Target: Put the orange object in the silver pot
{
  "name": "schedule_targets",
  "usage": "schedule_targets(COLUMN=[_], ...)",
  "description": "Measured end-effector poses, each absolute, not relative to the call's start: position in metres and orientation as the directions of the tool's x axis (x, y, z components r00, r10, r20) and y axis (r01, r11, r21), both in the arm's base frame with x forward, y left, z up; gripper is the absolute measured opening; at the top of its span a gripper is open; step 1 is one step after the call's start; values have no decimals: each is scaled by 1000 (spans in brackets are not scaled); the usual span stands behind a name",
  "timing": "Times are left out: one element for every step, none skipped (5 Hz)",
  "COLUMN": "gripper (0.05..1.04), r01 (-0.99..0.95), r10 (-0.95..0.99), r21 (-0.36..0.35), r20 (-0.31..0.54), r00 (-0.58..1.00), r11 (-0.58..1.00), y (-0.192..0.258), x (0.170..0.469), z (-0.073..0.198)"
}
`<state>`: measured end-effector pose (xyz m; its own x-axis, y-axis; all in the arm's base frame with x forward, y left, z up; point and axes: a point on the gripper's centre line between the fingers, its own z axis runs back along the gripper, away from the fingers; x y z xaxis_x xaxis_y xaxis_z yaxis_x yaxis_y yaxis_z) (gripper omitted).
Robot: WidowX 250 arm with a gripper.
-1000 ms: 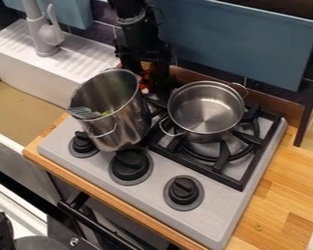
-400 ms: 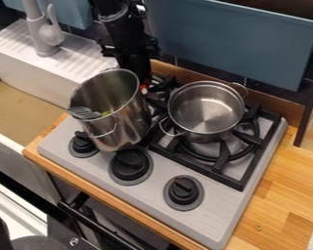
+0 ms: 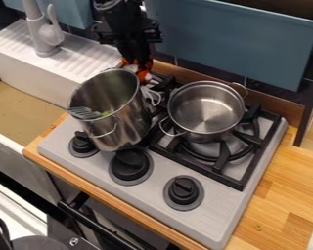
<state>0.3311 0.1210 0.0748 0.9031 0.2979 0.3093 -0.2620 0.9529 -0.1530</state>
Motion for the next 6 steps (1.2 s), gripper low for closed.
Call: schedule_targets(gripper=[99, 99, 99, 99, 99, 99], r01=[-287, -308, -306, -294, -318, -293], r10=[329, 350, 352, 347, 369, 349], r21=[-169, -178, -192, -228, -228, -235], r20=[338, 307, 286, 242, 240, 250], r00=[882, 885, 891, 906, 898, 903], r11=[943, 935, 932, 928, 920, 927], y=[113, 96, 76, 49, 27, 14], x=[332, 322, 322, 322, 332, 335], z=[95, 103, 102, 102, 104, 100])
